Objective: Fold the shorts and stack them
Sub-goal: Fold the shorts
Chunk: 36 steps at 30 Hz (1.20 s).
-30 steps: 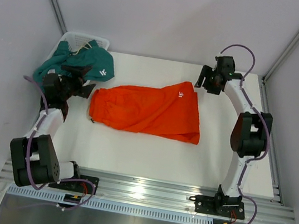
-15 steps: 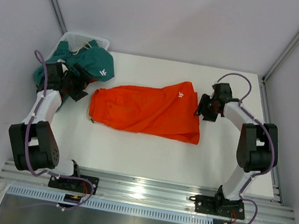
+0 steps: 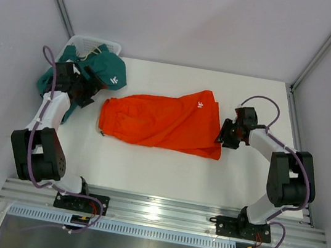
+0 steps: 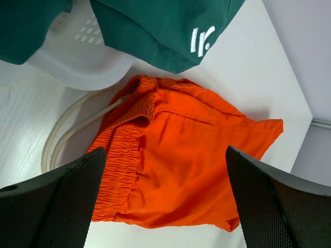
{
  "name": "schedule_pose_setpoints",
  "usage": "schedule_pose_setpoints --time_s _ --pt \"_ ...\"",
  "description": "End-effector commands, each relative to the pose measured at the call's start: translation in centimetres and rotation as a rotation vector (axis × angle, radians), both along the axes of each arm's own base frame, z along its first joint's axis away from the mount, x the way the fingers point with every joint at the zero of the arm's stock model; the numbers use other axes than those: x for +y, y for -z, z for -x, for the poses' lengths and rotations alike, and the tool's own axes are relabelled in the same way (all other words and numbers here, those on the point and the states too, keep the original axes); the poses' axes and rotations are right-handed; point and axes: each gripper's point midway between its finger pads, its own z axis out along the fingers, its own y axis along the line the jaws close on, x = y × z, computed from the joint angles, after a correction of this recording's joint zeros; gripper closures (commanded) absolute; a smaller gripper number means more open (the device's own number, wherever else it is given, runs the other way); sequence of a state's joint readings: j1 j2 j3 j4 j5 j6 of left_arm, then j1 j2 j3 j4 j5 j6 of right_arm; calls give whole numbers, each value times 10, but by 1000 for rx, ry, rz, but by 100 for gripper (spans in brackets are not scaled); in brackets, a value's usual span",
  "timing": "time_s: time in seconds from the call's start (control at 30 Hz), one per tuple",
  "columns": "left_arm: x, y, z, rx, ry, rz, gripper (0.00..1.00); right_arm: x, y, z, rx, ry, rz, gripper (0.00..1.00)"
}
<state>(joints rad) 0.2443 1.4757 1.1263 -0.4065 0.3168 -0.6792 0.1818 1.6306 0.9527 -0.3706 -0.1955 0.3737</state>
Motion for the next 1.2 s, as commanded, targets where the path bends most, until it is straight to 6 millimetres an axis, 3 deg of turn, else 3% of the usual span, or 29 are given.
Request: schedule_pose_setpoints --time_s 0.0,0.23,0.43,0.47,0.73,0.87,0.93,1.07,1.17 --pt "-1 -10 -9 -28 13 -42 2 12 -15 -14 -78 -21 -45 55" --pt "-3 -4 -7 -18 16 -44 2 19 -12 -16 -58 -24 -71 59" --pt "-3 -1 -7 -13 15 -51 2 24 -12 -14 -56 -46 -78 88" --pt "-3 -1 -7 -12 16 -50 2 24 -15 -14 -61 -51 -78 100" --pt "-4 -6 -9 -27 15 -51 2 25 -80 6 -189 -66 -70 100" --pt "-4 -5 -10 -17 22 -60 2 12 -93 33 -193 -34 -40 100" --pt "-6 -4 -10 -15 29 -63 2 4 -91 43 -190 -12 -17 100" --pt "-10 1 -12 -9 38 -65 3 -11 -65 71 -129 25 14 100" --pt "-16 4 -14 -3 50 -68 3 -9 -54 76 -100 41 6 100"
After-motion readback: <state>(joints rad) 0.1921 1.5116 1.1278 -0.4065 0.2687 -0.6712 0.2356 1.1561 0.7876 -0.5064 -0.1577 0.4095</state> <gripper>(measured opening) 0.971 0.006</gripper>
